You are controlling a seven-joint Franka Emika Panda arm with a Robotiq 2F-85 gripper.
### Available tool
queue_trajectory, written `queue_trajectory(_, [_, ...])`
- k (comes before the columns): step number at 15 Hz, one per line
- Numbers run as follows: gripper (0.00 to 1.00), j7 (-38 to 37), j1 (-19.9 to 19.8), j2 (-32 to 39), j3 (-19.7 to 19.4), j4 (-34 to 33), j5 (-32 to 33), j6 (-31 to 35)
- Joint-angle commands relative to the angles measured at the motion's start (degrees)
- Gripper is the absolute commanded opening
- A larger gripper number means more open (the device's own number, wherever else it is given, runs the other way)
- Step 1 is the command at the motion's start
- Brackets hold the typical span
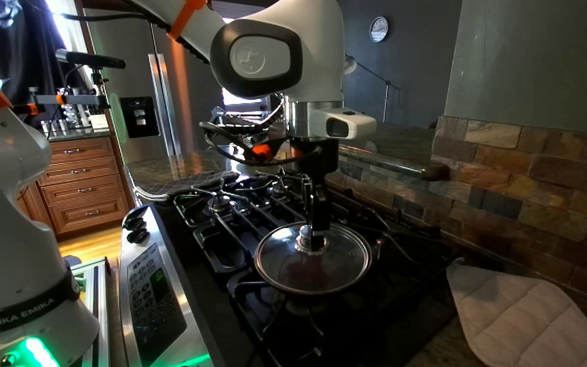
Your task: Remove the lid from the pan and move the pan to the left then put the lid back on the pan.
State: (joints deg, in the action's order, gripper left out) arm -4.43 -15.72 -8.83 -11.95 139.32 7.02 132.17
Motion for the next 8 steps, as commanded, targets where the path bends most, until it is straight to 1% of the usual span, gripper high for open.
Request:
queue_trajectory(1, [0.23, -1.94, 0.39, -0.17, 0.16, -0.47, 1.19, -1.45])
queue_trajectory(8, [0.23, -2.35, 0.34, -4.31, 0.71, -0.16, 2.44, -2.6])
